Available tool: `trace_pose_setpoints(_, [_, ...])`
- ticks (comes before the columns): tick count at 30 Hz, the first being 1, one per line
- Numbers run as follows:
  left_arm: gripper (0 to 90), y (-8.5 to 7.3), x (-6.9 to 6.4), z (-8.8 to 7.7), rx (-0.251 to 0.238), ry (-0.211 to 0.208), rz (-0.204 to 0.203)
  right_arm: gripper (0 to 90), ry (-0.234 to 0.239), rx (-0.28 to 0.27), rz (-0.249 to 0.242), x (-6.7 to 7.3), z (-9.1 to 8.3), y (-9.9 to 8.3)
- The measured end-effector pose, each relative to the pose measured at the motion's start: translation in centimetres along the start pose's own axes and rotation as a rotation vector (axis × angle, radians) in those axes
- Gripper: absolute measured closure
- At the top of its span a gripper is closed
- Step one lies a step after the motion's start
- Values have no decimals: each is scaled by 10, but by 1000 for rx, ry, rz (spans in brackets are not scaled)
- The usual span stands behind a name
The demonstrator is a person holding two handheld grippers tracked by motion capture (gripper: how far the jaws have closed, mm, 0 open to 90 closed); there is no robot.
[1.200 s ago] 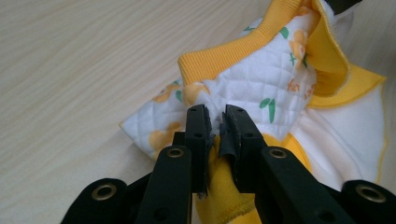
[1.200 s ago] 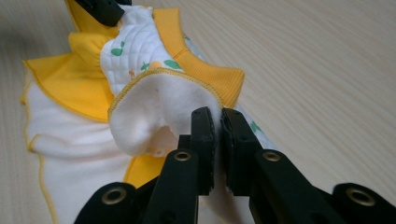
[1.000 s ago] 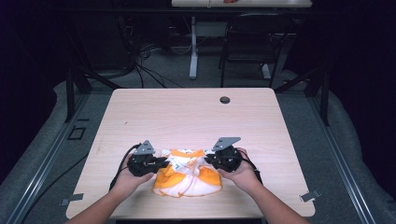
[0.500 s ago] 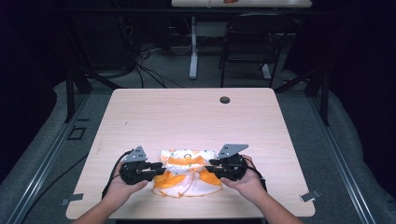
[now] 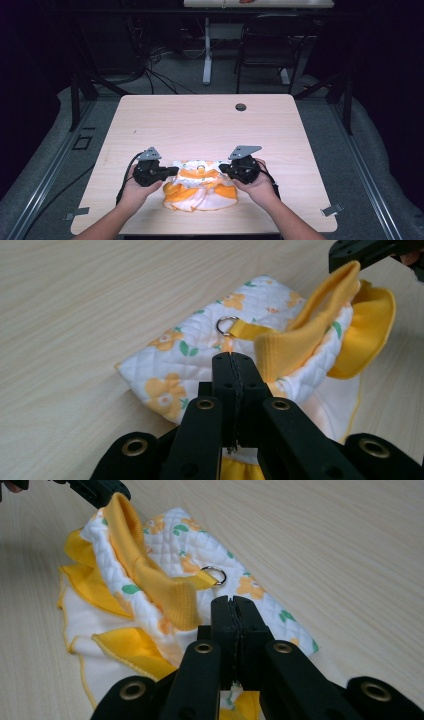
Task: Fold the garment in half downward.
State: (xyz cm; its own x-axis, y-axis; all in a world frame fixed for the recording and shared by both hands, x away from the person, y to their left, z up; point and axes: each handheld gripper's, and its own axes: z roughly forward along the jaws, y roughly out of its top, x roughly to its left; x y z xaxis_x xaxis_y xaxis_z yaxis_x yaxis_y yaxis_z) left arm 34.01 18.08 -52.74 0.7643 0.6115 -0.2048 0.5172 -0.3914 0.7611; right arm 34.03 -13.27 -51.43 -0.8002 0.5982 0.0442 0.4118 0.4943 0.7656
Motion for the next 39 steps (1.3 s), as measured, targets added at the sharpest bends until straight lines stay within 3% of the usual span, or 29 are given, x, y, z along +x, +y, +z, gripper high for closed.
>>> trace_pose_setpoints(8, [900,-10,-15,-2,20,-37,20,886,54,14,-41,14,-3,-4])
trace_pose_setpoints(21, [900,-33,-31,1,76,-50,42,886,103,74,-53,35,3,-35])
trace_pose_setpoints(29, [899,-48,-32,8,105,-39,45,885,117,95,-46,40,4,-48])
trace_pose_setpoints(35, [897,-57,-30,11,102,-35,25,886,134,115,-39,44,11,-58])
trace_pose_setpoints(39, [897,-58,-30,12,100,-30,34,891,129,130,-35,44,15,-63])
